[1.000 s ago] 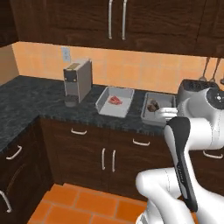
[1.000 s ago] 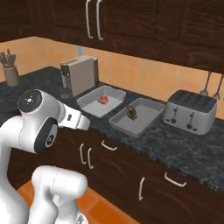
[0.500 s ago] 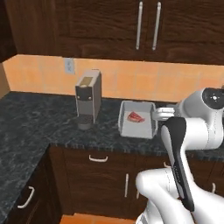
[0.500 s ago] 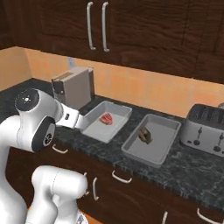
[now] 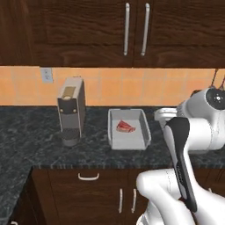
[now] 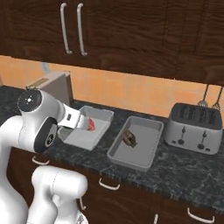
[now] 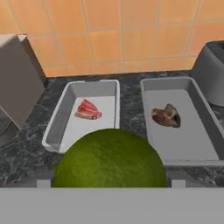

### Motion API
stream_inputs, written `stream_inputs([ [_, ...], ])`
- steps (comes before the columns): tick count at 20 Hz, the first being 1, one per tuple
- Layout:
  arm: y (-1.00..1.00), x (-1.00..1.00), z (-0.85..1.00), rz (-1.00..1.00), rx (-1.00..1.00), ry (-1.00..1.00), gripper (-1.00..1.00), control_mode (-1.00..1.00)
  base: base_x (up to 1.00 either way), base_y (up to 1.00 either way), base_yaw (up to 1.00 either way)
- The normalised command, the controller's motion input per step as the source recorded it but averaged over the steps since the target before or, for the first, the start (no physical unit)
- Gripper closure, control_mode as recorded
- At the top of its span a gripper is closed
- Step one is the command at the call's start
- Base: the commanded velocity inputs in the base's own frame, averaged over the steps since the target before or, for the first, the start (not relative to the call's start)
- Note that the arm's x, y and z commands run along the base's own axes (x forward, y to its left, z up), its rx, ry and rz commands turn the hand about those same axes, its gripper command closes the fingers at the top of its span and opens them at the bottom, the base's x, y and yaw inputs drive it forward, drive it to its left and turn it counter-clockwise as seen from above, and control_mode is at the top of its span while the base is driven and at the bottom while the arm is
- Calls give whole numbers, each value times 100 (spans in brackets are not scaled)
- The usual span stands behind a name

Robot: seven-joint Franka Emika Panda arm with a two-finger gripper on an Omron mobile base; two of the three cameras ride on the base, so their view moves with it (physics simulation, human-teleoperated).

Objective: Place one lime and one steak in each tupperware on the nearby counter, to pack two identical lunches.

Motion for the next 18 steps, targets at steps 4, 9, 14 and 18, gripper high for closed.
stream_inputs([
  [4, 0, 0, 0, 0, 0, 0, 100, 100, 34, 58, -23],
  [9, 0, 0, 0, 0, 0, 0, 100, 100, 67, 48, -23],
  [14, 0, 1, -19, -7, -4, 0, 100, -100, 27, 4, -13],
  [18, 0, 8, -55, -5, -7, 9, 100, -100, 0, 0, 0],
])
